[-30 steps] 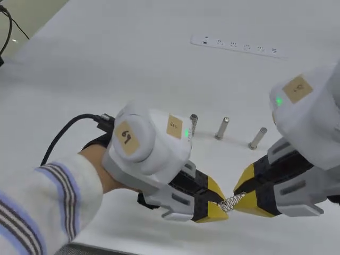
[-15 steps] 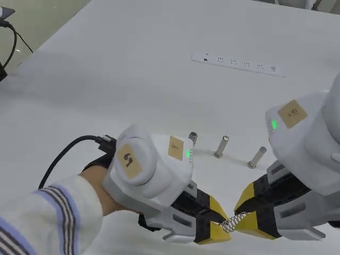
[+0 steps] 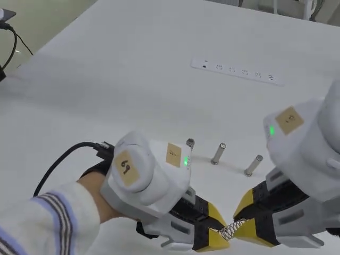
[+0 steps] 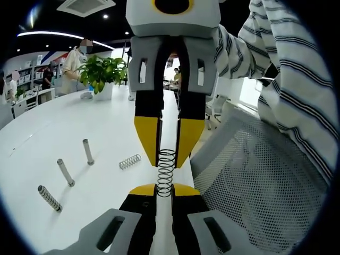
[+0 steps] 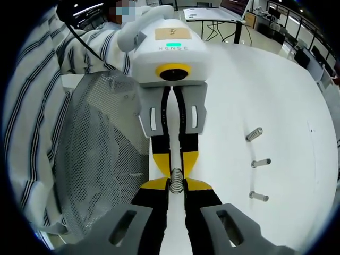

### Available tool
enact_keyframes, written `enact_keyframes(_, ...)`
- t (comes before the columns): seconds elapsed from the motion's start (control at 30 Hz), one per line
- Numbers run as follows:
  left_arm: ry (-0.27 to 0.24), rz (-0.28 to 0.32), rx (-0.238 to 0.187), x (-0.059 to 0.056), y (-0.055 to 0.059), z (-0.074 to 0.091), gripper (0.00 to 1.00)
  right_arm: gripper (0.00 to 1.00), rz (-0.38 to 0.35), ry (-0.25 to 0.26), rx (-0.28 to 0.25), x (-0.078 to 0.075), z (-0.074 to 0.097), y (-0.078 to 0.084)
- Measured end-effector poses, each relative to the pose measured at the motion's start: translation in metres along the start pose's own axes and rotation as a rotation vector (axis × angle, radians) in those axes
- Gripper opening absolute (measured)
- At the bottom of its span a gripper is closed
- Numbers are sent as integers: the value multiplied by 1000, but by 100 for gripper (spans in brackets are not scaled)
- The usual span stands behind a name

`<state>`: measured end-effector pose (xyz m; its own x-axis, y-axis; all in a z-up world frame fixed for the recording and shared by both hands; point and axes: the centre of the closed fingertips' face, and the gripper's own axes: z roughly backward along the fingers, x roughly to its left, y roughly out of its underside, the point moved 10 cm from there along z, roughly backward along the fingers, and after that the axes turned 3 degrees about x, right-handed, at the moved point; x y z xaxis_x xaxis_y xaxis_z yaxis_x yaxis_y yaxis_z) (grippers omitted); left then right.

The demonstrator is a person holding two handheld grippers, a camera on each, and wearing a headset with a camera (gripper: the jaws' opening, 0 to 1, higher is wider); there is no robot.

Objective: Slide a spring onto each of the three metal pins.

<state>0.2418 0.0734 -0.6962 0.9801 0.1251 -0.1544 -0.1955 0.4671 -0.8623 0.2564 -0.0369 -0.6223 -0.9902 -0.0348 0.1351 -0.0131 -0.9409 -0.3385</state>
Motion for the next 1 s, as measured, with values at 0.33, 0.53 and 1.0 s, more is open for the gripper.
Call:
enact_keyframes(0.33, 0, 1, -8, 0, 1, 0, 3, 8, 7, -3, 13, -2, 0, -1)
enact_keyframes(0.53, -12, -6, -21, 2, 0, 1, 3, 8, 39, 8, 7, -3, 2, -1)
enact_keyframes(1.0, -46, -5, -35, 2, 0, 6, 3, 10, 76, 23, 5, -5, 1, -6)
